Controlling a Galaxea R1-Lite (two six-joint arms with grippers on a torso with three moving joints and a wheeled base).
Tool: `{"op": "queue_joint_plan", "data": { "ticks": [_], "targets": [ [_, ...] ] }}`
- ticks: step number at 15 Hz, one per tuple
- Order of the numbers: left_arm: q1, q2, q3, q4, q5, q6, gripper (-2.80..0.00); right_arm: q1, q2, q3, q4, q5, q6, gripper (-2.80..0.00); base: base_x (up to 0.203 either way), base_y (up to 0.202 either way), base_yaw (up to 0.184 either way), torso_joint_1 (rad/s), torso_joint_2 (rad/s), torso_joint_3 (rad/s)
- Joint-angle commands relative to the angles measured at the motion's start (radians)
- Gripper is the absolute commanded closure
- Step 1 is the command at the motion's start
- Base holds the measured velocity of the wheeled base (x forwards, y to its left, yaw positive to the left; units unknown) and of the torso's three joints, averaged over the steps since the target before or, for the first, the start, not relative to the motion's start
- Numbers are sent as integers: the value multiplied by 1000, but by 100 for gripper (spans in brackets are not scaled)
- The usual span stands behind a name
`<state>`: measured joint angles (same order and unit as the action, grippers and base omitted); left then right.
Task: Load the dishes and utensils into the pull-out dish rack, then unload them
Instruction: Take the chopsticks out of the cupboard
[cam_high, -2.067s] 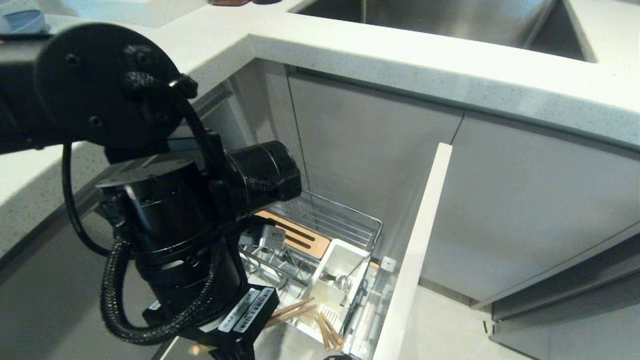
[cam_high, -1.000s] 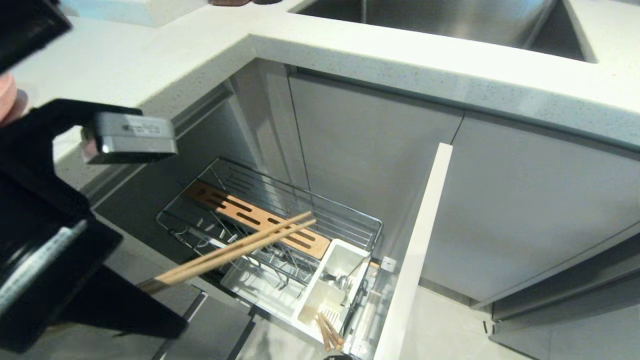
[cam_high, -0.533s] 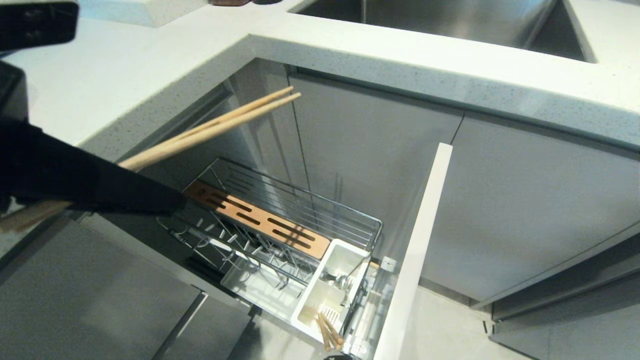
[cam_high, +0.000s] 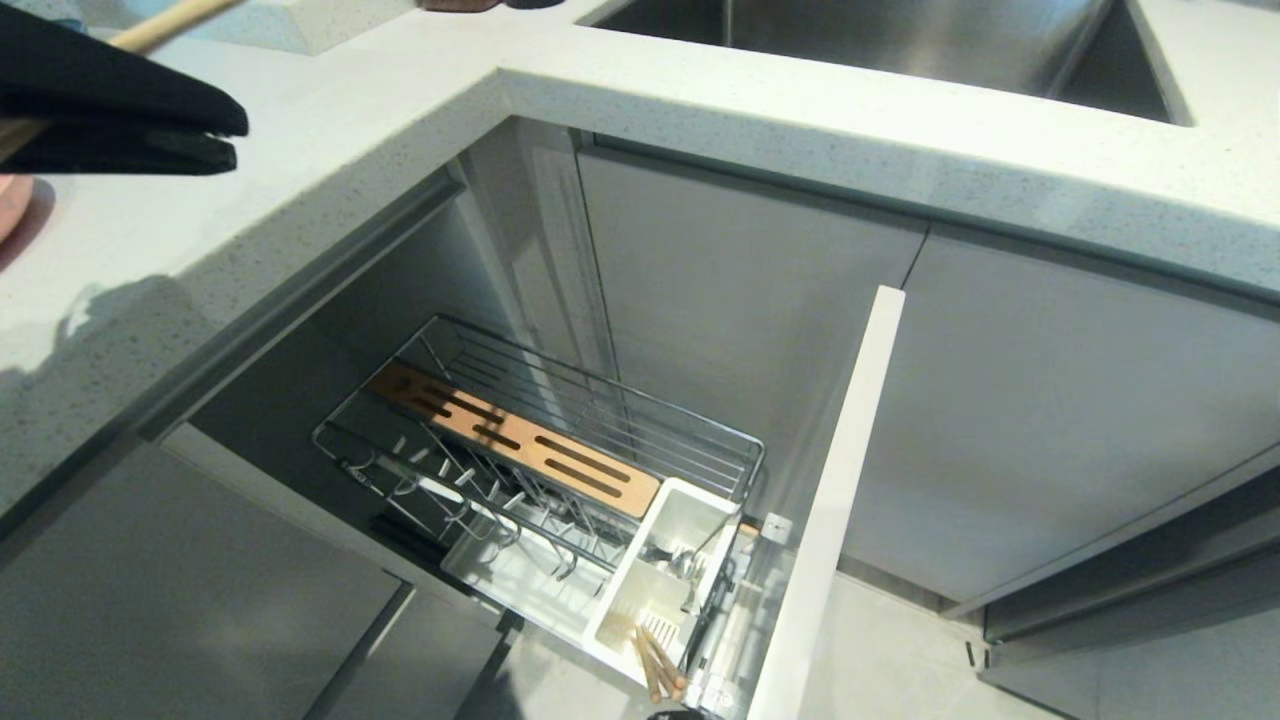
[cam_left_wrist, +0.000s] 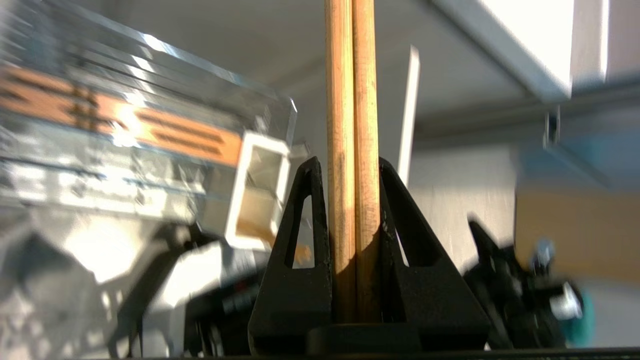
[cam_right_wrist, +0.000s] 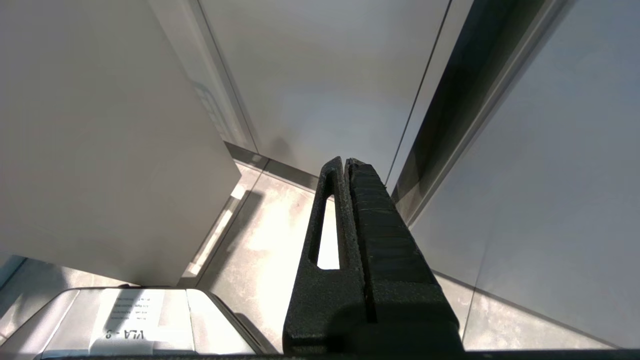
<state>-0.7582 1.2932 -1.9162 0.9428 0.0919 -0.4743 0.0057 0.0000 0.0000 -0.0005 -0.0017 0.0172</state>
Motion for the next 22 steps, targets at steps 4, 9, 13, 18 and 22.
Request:
{"op": "queue_joint_plan", "data": {
  "ticks": [4,9,13,18,22],
  "targets": [
    [271,-87,0,-40,-1,42,0,0,0,2,0,0,1,0,0,0,0,0,0,0],
    [592,-162,0,-76,-4,99,0,0,0,2,0,0,1,0,0,0,0,0,0,0],
    [866,-178,-1,-72,-2,114,0,0,0,2,-1,-1,1,0,0,0,0,0,0,0],
    [1058,-152,-1,26,11,110,0,0,0,2,0,0,1,0,0,0,0,0,0,0],
    [1116,-111,0,115,14,109,0,0,0,2,0,0,0,0,0,0,0,0,0,0]
  ]
}}
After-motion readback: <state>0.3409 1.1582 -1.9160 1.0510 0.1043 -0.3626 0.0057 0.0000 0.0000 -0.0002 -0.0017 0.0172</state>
